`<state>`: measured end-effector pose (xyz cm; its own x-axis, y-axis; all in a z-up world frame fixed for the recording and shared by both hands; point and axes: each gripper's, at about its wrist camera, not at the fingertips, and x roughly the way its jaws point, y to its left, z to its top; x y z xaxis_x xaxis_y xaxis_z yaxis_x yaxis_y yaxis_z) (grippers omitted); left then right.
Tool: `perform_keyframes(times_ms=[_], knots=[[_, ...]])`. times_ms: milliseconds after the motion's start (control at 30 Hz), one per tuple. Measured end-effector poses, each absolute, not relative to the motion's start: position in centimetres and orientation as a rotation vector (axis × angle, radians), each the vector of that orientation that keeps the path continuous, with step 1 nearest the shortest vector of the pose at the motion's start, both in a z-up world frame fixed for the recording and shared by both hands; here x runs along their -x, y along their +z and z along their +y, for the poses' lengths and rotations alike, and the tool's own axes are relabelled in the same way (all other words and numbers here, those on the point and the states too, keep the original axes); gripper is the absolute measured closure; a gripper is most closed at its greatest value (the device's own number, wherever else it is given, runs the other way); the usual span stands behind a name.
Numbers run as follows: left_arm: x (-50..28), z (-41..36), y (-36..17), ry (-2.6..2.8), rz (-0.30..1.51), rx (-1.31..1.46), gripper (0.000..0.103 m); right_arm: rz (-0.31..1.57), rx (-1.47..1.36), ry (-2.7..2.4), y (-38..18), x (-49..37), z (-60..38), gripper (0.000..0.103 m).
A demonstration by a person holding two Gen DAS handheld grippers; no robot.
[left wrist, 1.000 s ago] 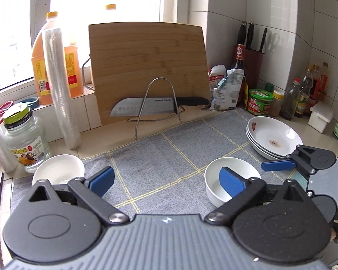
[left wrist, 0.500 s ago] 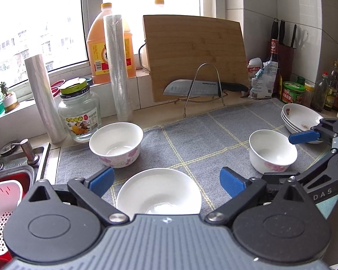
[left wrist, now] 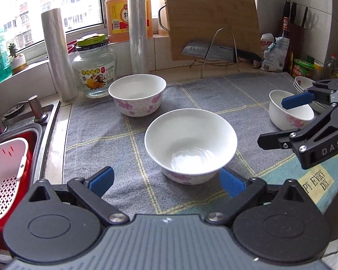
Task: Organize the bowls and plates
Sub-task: 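Reach the right tool to the set-down bowl and close on its rim, then carry the bowl with the right tool toward the bowl beside the plates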
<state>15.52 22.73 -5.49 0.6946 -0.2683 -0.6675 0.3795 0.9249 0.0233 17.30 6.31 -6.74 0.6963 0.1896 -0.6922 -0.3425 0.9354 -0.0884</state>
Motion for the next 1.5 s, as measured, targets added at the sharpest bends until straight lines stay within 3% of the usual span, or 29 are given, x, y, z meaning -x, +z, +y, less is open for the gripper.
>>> perform_keyframes(times_ms=[667, 1167, 1500], knots=[[-17.5, 20.8, -8.4, -0.437, 0.685, -0.221, 0.003, 0.787, 0.269, 0.449, -7.2, -21.9, 11.0, 0.001], [-17.5, 20.4, -8.5, -0.492, 0.647, -0.245, 0.012, 0.846, 0.279, 0.545, -8.6, -24.7, 13.5, 0.025], [-17.5, 20.2, -8.6, -0.509, 0.630, -0.255, 0.015, 0.897, 0.237, 0.606, -8.4, -26.0, 13.0, 0.030]])
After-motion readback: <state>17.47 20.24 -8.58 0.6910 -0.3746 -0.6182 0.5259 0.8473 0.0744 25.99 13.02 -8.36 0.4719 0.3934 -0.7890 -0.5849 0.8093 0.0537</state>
